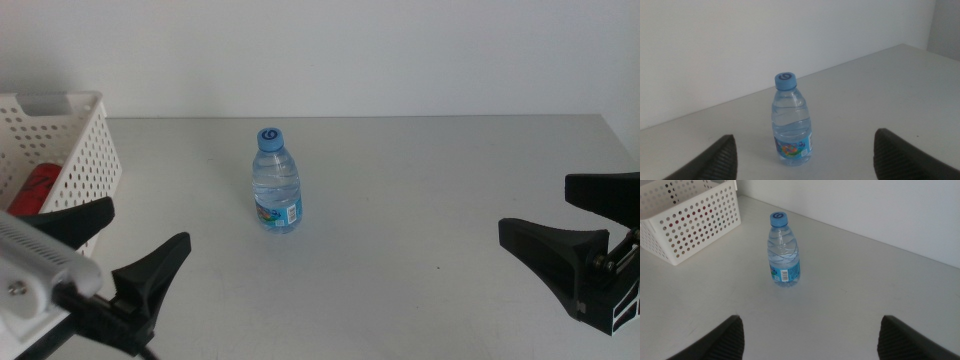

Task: Use arms to grab the bottles and put them into the dustbin to the left of the table.

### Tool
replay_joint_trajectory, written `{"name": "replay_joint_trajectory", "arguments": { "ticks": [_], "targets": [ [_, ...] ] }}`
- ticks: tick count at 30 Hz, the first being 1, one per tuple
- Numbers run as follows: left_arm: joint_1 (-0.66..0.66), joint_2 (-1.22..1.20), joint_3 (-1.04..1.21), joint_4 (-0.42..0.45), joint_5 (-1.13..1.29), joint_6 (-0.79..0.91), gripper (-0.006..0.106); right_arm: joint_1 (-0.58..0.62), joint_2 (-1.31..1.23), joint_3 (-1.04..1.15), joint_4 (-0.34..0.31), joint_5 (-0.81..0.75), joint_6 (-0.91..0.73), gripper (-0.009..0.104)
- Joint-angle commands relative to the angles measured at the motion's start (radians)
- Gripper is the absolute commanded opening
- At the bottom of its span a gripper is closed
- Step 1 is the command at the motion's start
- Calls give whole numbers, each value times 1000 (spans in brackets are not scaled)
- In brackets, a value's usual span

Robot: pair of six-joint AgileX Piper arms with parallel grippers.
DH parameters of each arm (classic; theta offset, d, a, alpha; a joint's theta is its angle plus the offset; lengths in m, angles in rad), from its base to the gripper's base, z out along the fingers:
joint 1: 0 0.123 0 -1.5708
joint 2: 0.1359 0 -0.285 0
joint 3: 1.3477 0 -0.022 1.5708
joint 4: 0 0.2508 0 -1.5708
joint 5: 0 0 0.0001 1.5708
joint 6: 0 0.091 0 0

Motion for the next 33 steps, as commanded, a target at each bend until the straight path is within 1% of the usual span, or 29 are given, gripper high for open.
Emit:
{"name": "replay_joint_trajectory", "arguments": {
  "ticks": [1,3,8,17,21,27,30,33],
  "targets": [
    [-7,96,-29,2,-179,-25,93,2,-3,-35,-4,-67,-15,68],
    [-7,179,-44,12,-239,-49,93,2,-3,-35,-4,-67,-15,68],
    [-7,413,-128,77,-331,-84,93,2,-3,-35,-4,-67,-15,68],
    [12,724,-275,75,-494,-88,93,2,-3,-35,-4,-67,-15,68],
    [54,821,-333,115,-507,-136,93,2,-3,-35,-4,-67,-15,68],
    [88,932,-416,224,-513,-225,93,2,-3,-35,-4,-67,-15,68],
    [104,996,-441,243,-562,-279,93,2,-3,-35,-4,-67,-15,68],
    [104,1057,-447,240,-646,-281,93,2,-3,-35,-4,-67,-15,68]
  ]
}}
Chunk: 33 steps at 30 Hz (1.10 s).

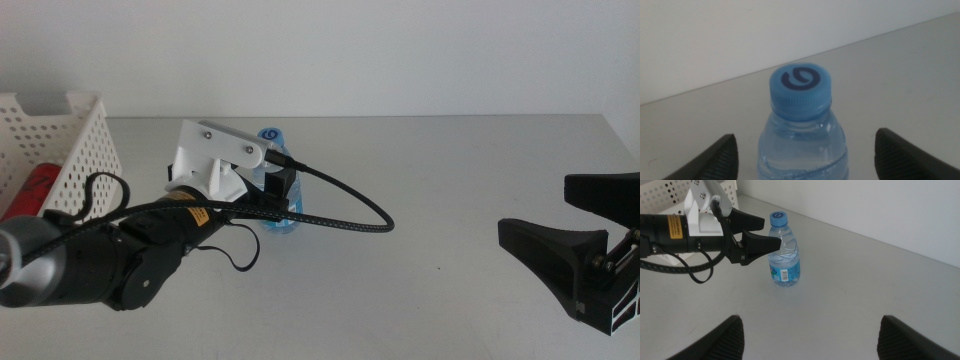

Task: Use arms to grab the bottles and put them into the dustbin to the left of the table.

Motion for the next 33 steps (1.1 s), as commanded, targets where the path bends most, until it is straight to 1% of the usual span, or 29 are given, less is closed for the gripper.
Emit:
{"name": "replay_joint_trajectory", "arguments": {
  "ticks": [1,8,17,19,21,22,24,27,29,30,33],
  "targets": [
    [2,9,-30,-8,-160,-25,93,2,-3,-35,-4,-67,-15,68],
    [2,146,-43,-8,-325,-33,93,2,-3,-35,-4,-67,-15,68],
    [2,232,-111,-35,-346,-31,93,2,-3,-35,-4,-67,-15,68],
    [4,233,-119,-49,-343,-31,91,2,-3,-35,-4,-67,-15,68],
    [19,233,-124,-46,-326,-48,84,2,-3,-35,-4,-67,-15,68],
    [26,233,-124,-26,-317,-65,79,2,-3,-35,-4,-67,-15,68],
    [47,233,-124,54,-298,-110,63,2,-3,-35,-4,-67,-15,68],
    [84,219,-124,181,-274,-197,36,2,-3,-35,-4,-67,-15,68],
    [103,183,-125,245,-203,-254,22,2,-3,-35,-4,-67,-15,68],
    [109,156,-126,261,-148,-280,16,2,-3,-35,-4,-67,-15,68],
    [113,69,-157,255,45,-296,5,2,-3,-35,-4,-67,-15,68]
  ]
}}
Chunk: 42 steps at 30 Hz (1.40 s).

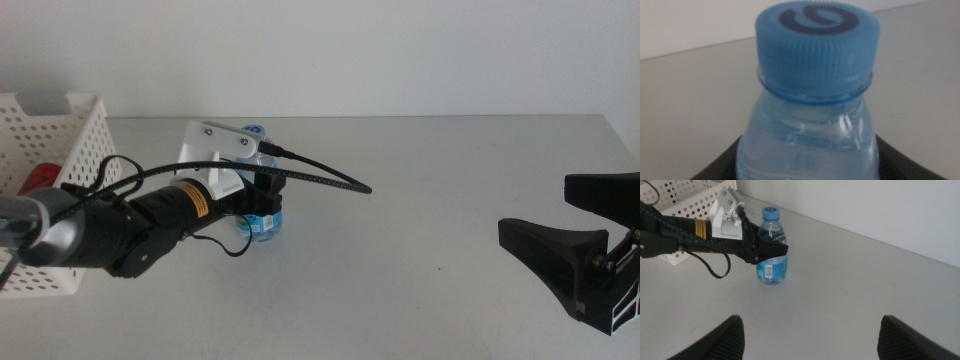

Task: Use arms to grab the bottles and put them into the dustbin to the left of the table.

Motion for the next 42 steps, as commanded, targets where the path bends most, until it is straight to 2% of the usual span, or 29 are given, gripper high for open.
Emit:
{"name": "replay_joint_trajectory", "arguments": {
  "ticks": [1,11,16,19,22,23,25,32,42],
  "targets": [
    [5,-128,-62,-11,99,-32,4,2,-3,-35,-4,-67,-15,68],
    [-9,-337,-332,-8,660,-19,3,2,-3,-35,-4,-67,-15,68],
    [-20,-352,-515,-32,1009,106,3,2,-3,-35,-4,-67,-15,68],
    [6,-347,-647,-160,1237,332,3,2,-3,-35,-4,-67,-15,68],
    [81,-332,-774,-347,1400,587,3,2,-3,-35,-4,-67,-15,68],
    [115,-325,-809,-393,1434,631,3,2,-3,-35,-4,-67,-15,68],
    [190,-309,-876,-431,1504,660,3,2,-3,-35,-4,-67,-15,68],
    [407,-203,-1058,-431,1737,702,1,2,-3,-35,-4,-67,-15,68],
    [524,-2,-1108,-431,1852,718,-1,2,-3,-35,-4,-67,-15,68]
  ]
}}
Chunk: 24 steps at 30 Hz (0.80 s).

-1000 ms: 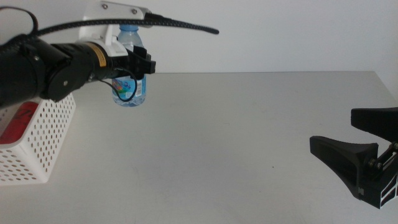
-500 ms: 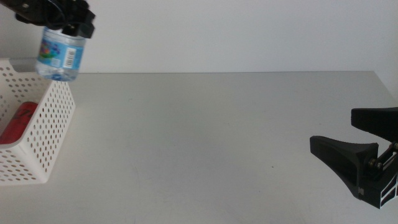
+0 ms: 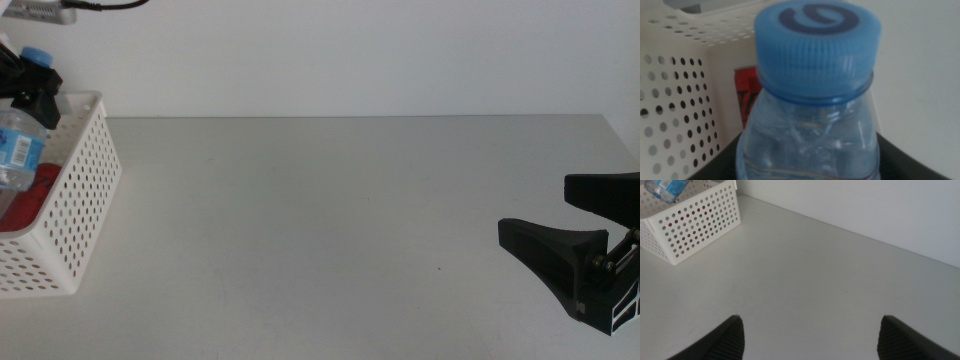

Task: Use arms to grab the bottles and put them into the dustbin to the left of the table.

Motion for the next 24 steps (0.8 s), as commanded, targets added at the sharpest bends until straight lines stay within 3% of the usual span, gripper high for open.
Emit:
{"name": "replay_joint_trajectory", "arguments": {
  "ticks": [1,14,18,24],
  "targets": [
    [21,-25,-42,-14,-38,-3,-1,2,-3,-35,-4,-67,-15,68],
    [41,117,-41,-15,34,-26,3,2,-3,-35,-4,-67,-15,68],
    [40,139,-41,-20,38,-26,17,2,-3,-35,-4,-67,-15,68],
    [39,143,-41,-21,32,-27,54,2,-3,-35,-4,-67,-15,68]
  ]
}}
